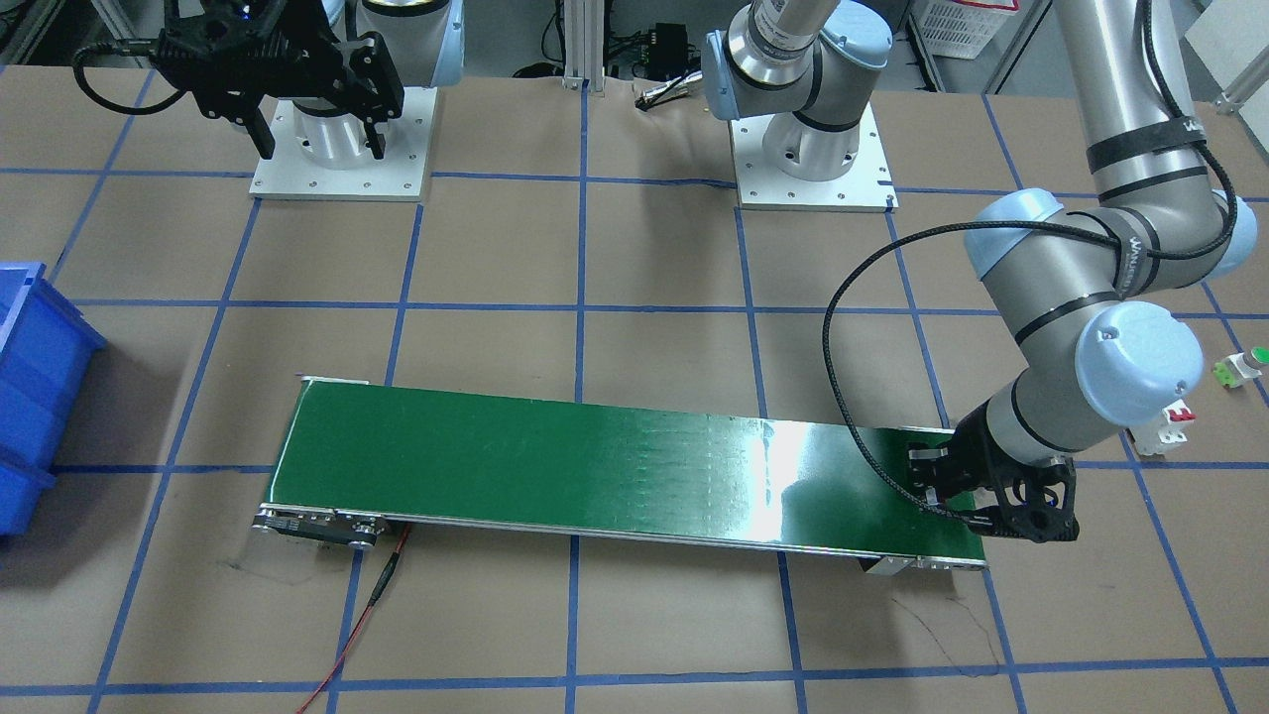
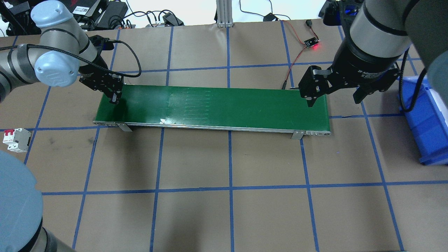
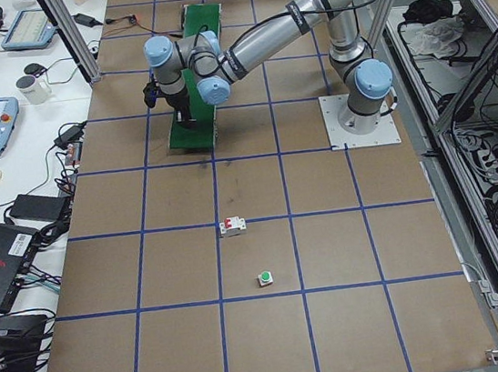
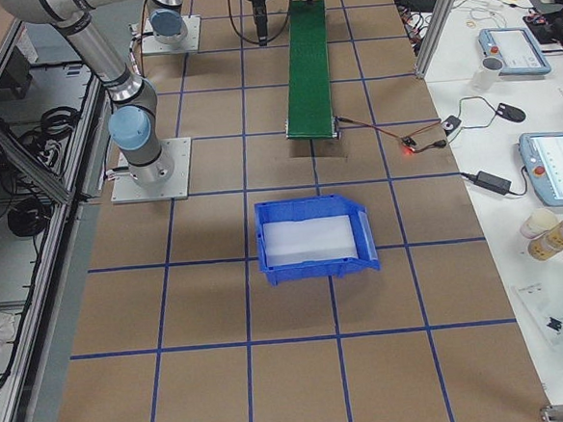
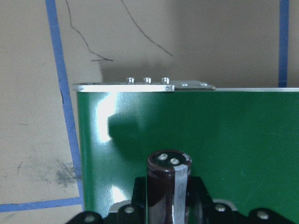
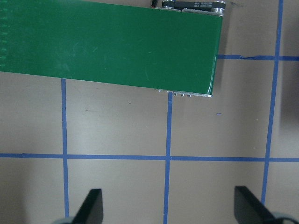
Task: Move capacitor from left to right
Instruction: 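Lower the capacitor onto the green belt and open the left gripper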
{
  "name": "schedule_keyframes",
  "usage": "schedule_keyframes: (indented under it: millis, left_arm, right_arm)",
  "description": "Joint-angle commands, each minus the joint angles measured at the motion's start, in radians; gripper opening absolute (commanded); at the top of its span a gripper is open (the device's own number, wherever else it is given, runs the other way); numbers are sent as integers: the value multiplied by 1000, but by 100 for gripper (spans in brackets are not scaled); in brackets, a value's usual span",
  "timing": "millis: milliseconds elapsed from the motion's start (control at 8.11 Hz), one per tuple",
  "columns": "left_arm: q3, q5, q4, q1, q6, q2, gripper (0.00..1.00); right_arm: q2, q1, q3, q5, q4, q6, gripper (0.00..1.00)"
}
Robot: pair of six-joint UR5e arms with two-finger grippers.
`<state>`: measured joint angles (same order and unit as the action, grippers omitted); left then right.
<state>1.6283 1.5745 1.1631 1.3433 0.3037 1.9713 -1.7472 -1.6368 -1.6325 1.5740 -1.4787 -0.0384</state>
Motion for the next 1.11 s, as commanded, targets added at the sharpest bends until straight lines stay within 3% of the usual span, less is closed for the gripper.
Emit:
schedule_keyframes:
  millis: [0,370,740,987]
  left_arm:
    - [-1,-25,1,33,-61,-18,61]
    - [-5,-41,19,81,-95,-61,80]
    - [-7,-7,196,189,-291,-184,99]
    - [-13,-5,348,207,-298,-291,100]
  right_arm:
    - [0,0,0,0,0,0,100]
    - [0,0,0,0,0,-2,100]
    - [0,0,0,-2,-8,-3,100]
    - [0,0,0,-17,-5,-2,100]
